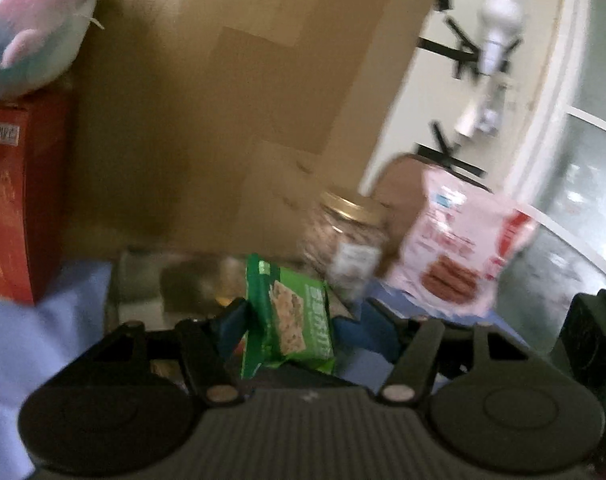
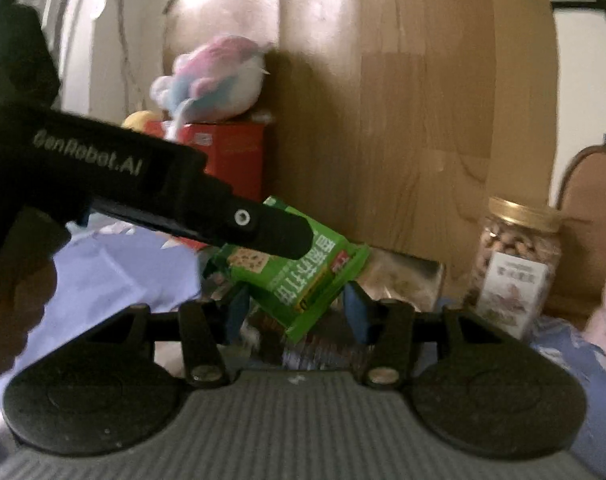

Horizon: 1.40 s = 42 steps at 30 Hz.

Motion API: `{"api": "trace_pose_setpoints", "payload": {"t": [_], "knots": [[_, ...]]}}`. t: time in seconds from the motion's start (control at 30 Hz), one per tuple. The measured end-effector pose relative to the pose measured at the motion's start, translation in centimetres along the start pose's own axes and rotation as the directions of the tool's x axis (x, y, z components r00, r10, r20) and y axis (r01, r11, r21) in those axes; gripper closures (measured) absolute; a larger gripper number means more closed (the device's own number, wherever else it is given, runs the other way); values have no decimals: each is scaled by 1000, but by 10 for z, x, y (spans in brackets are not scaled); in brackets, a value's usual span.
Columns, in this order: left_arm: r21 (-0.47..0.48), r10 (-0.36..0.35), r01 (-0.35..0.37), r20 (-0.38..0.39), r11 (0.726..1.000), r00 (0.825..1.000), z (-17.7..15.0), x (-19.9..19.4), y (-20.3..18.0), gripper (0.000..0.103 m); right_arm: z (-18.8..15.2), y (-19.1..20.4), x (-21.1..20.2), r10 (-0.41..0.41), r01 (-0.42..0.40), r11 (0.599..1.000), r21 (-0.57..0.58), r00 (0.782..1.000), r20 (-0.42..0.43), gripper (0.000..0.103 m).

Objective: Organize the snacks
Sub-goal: 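Lower the green packet into the black box and open the left gripper, then grasp the red-orange snack packet on the cloth with the left gripper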

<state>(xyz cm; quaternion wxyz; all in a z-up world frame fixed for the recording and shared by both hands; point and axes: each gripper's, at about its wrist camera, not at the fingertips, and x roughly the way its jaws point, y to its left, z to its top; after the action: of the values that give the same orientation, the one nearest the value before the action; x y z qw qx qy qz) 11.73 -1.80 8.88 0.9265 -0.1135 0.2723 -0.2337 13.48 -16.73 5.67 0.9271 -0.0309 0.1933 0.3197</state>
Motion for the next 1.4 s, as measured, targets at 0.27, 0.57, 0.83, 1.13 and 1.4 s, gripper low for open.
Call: {"api": "trace_pose_setpoints", "payload": {"t": [0.27, 0.57, 0.83, 1.13, 1.4], "knots": [[-98, 73, -76, -40, 992, 997, 12, 44, 40, 37, 10, -12, 46, -51, 56, 997, 61, 995, -88, 46], [-81, -82, 81, -7, 993, 997, -36, -43, 22, 31, -37, -11, -60, 43, -36, 991, 131, 998, -49, 25], [-80, -196, 186, -148, 979, 969, -122, -78, -2, 28, -99, 12, -147, 88, -74, 994, 76, 976, -200, 16], [-179, -171, 142, -159, 974, 972, -146, -92, 17, 28, -119, 49, -140, 66, -65, 998, 14, 955, -289, 39], [-190, -152, 119, -173, 975, 973, -152, -96, 22, 28, -106, 72, -107, 121, -109, 992, 65, 965, -232, 66]]}}
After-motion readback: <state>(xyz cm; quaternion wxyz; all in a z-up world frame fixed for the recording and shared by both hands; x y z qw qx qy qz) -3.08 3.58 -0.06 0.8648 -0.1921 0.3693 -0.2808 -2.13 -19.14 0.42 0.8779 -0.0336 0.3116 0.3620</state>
